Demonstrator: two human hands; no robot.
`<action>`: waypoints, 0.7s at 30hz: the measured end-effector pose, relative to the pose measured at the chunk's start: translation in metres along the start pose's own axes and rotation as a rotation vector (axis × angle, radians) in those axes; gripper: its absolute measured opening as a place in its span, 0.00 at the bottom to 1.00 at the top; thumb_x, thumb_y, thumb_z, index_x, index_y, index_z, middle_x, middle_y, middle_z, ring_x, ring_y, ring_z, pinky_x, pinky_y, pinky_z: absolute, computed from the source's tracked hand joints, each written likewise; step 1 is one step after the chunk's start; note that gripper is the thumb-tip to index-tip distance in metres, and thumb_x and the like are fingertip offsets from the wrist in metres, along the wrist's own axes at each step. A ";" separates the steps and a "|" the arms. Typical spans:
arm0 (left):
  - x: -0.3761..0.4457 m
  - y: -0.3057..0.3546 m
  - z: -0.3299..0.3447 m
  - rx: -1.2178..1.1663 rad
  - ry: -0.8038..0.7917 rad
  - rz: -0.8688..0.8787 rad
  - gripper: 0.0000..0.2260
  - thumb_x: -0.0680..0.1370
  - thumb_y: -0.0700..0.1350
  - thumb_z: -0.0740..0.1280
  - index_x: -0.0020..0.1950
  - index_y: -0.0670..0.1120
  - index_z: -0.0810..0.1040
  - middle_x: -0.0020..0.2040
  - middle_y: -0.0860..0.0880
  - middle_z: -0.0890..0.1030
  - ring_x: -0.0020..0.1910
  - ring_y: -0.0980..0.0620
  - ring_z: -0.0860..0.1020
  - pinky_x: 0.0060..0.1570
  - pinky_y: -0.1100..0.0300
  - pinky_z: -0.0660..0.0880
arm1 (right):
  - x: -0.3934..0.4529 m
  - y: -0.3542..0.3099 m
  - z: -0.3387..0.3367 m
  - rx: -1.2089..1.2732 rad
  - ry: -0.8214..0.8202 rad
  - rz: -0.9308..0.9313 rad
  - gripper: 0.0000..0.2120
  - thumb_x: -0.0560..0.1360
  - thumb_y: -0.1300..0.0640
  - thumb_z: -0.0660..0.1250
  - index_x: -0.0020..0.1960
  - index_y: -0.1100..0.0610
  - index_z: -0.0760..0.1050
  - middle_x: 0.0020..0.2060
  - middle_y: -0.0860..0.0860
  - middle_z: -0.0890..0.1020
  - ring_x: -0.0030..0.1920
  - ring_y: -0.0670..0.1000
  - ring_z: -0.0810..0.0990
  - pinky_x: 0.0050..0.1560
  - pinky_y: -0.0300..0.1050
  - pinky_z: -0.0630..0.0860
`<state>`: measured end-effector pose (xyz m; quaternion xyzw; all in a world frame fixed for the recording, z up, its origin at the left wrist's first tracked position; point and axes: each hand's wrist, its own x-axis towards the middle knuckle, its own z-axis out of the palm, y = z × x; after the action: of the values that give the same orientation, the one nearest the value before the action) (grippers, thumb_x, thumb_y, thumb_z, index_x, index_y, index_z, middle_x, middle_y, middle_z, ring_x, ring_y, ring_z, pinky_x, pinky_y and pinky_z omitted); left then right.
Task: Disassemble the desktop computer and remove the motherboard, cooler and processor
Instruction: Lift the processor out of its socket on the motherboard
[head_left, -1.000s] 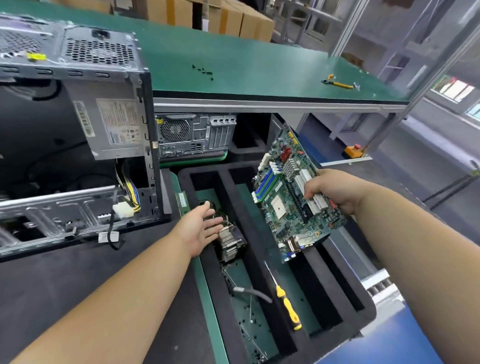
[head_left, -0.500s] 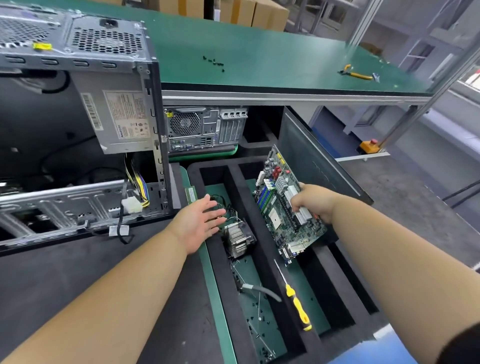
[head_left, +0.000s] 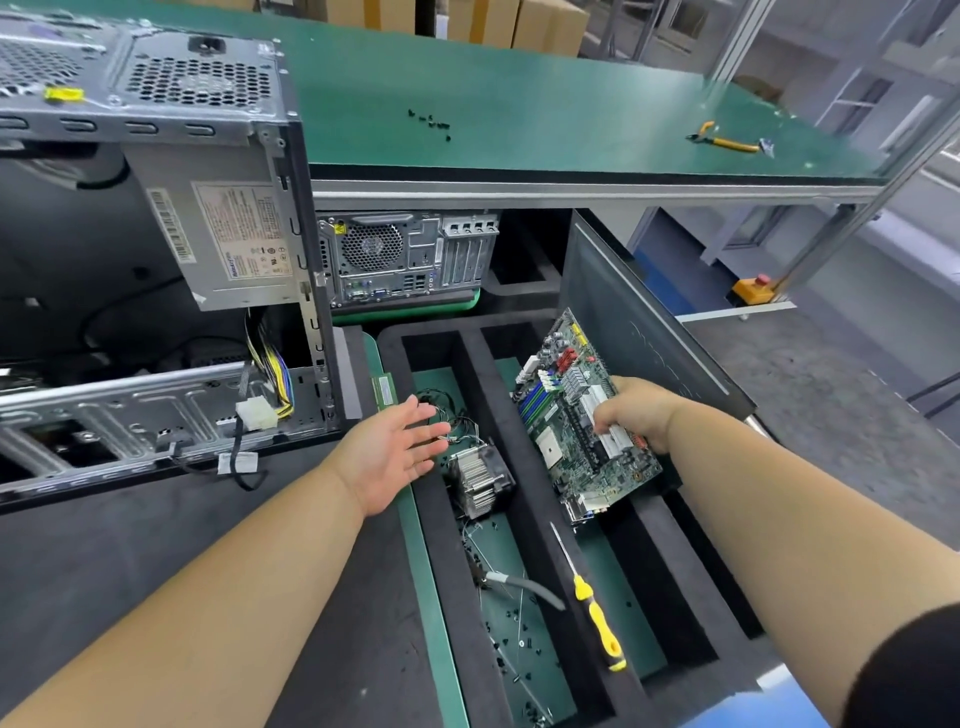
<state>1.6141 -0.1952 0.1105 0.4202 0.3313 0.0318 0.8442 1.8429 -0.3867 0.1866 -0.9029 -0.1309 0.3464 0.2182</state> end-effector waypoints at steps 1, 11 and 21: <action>-0.001 0.000 0.001 0.002 0.000 -0.002 0.19 0.83 0.56 0.56 0.67 0.48 0.73 0.61 0.47 0.80 0.60 0.49 0.78 0.60 0.52 0.72 | -0.002 -0.003 -0.002 -0.079 0.041 -0.018 0.39 0.67 0.66 0.69 0.76 0.55 0.60 0.65 0.57 0.73 0.65 0.63 0.74 0.58 0.52 0.76; -0.015 -0.003 0.009 0.017 0.023 -0.009 0.17 0.83 0.55 0.57 0.65 0.48 0.75 0.62 0.46 0.80 0.60 0.48 0.78 0.65 0.51 0.70 | 0.004 -0.014 0.007 -0.634 0.337 -0.100 0.23 0.77 0.64 0.62 0.70 0.66 0.60 0.63 0.63 0.72 0.61 0.62 0.74 0.54 0.51 0.74; -0.024 -0.010 0.003 -0.004 0.031 0.010 0.17 0.82 0.54 0.58 0.65 0.47 0.76 0.60 0.47 0.81 0.56 0.49 0.79 0.64 0.51 0.71 | 0.006 -0.005 0.021 -0.847 0.307 -0.062 0.45 0.78 0.42 0.63 0.78 0.67 0.43 0.74 0.66 0.54 0.74 0.64 0.56 0.73 0.52 0.58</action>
<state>1.5950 -0.2120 0.1172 0.4195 0.3421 0.0431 0.8397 1.8322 -0.3734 0.1716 -0.9491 -0.2545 0.1178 -0.1436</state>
